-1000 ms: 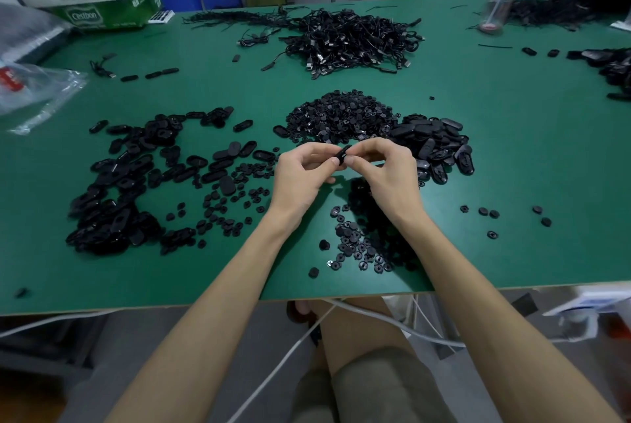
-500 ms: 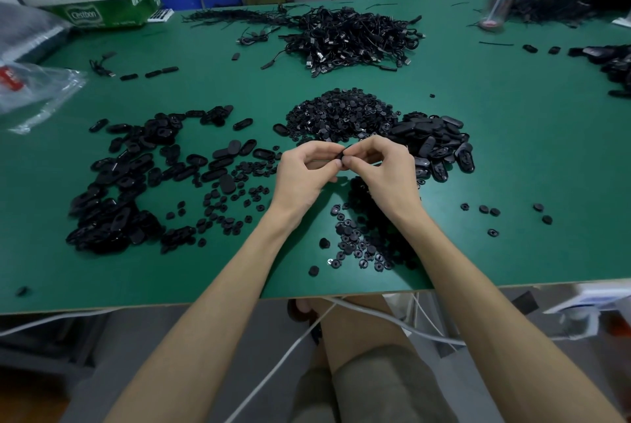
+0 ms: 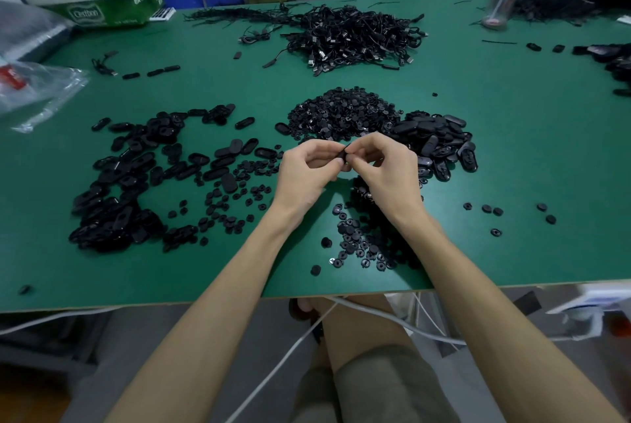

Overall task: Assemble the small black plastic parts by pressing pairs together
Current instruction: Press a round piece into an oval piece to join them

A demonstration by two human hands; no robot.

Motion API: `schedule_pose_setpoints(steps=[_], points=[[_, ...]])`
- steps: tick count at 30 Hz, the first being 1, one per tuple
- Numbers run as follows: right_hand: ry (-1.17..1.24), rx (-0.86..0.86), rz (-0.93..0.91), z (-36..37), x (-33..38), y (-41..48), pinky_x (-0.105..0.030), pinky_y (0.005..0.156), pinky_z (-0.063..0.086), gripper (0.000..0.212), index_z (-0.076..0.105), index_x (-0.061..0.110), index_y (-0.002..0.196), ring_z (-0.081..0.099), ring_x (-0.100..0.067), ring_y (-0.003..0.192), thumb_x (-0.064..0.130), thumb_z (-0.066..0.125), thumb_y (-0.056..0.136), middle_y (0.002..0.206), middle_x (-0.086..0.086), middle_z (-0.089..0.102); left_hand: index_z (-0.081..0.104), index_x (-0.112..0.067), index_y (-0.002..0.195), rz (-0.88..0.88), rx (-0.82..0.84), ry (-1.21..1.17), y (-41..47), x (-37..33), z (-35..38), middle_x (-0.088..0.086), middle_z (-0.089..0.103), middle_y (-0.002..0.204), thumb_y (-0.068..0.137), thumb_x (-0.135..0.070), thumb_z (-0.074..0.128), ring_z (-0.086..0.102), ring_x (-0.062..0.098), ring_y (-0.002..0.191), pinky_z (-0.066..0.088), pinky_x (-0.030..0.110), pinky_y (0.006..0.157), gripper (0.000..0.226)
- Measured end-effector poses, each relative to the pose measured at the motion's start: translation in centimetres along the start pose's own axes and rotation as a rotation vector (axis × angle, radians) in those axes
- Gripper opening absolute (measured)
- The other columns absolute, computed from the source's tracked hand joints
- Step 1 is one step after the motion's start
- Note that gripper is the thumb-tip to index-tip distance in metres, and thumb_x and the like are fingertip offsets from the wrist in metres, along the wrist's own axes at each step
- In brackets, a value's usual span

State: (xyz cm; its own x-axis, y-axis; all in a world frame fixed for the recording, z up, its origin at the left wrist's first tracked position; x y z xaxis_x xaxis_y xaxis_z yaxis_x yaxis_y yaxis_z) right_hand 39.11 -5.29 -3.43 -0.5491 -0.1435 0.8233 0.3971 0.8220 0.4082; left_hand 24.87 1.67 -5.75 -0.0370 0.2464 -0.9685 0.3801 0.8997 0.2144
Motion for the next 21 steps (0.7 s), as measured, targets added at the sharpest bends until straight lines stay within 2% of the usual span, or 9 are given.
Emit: schedule_pose_setpoints(steps=[3, 6, 11, 16, 18, 21], points=[[0.025, -0.021, 0.019, -0.2, -0.1, 0.0, -0.010, 0.068, 0.046, 0.011, 0.072, 0.013, 0.093, 0.063, 0.000, 0.074, 0.005, 0.076, 0.087, 0.083, 0.005, 0.072, 0.075, -0.012, 0.105, 0.006, 0.008, -0.010, -0.1, -0.1, 0.1, 0.002, 0.080, 0.094, 0.090, 0.002, 0.072, 0.077, 0.015, 0.088, 0.059, 0.024, 0.076, 0.020], [0.030, -0.037, 0.030, -0.3, -0.2, -0.1, -0.009, 0.067, 0.044, 0.012, 0.070, 0.013, 0.092, 0.062, 0.001, 0.073, 0.009, 0.079, 0.086, 0.083, 0.005, 0.072, 0.074, -0.012, 0.105, 0.015, 0.018, -0.017, -0.2, -0.2, 0.1, 0.004, 0.080, 0.095, 0.091, 0.002, 0.070, 0.077, 0.018, 0.089, 0.060, 0.027, 0.077, 0.020], [0.048, -0.075, 0.067, -0.8, -0.6, -0.2, -0.010, 0.069, 0.043, 0.030, 0.064, 0.014, 0.105, 0.060, -0.005, 0.081, 0.018, 0.085, 0.083, 0.095, 0.003, 0.066, 0.072, -0.010, 0.105, 0.024, 0.025, -0.010, -0.1, -0.4, 0.2, 0.006, 0.079, 0.094, 0.094, 0.004, 0.066, 0.077, 0.020, 0.087, 0.060, 0.032, 0.076, 0.019], [0.036, -0.030, 0.068, 0.0, -0.7, -0.2, -0.010, 0.064, 0.045, 0.022, 0.067, 0.012, 0.090, 0.060, 0.004, 0.069, 0.014, 0.087, 0.081, 0.078, 0.009, 0.068, 0.071, -0.004, 0.107, 0.037, 0.040, 0.039, -0.2, -0.3, 0.4, 0.013, 0.077, 0.095, 0.096, 0.004, 0.065, 0.074, 0.019, 0.084, 0.059, 0.033, 0.076, 0.015], [0.040, -0.024, 0.084, 0.0, -0.9, 0.0, -0.012, 0.065, 0.048, 0.020, 0.068, 0.012, 0.090, 0.062, 0.002, 0.070, 0.014, 0.087, 0.081, 0.078, 0.009, 0.069, 0.070, -0.005, 0.106, 0.030, 0.040, 0.045, -0.1, -0.3, 0.4, 0.014, 0.077, 0.094, 0.096, 0.003, 0.066, 0.074, 0.019, 0.084, 0.059, 0.032, 0.076, 0.013], [0.059, -0.010, 0.084, 0.1, -1.1, 0.0, -0.024, 0.071, 0.057, 0.014, 0.070, 0.012, 0.092, 0.066, 0.002, 0.072, 0.010, 0.082, 0.086, 0.079, 0.011, 0.070, 0.070, -0.005, 0.105, 0.024, 0.030, 0.041, -0.1, -0.3, 0.3, 0.011, 0.077, 0.093, 0.095, 0.001, 0.069, 0.073, 0.015, 0.080, 0.059, 0.030, 0.073, 0.012]])
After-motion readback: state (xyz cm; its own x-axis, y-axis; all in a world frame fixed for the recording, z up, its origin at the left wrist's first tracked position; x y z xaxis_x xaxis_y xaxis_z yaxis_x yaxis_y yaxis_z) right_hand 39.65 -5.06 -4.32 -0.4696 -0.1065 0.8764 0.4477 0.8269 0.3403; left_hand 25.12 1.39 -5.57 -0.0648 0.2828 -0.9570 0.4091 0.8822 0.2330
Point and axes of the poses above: each hand's wrist, its own y-axis towards the middle knuckle, its own z-axis out of the palm, x = y × z, the point moved 9 cm from there along y, towards the middle knuckle
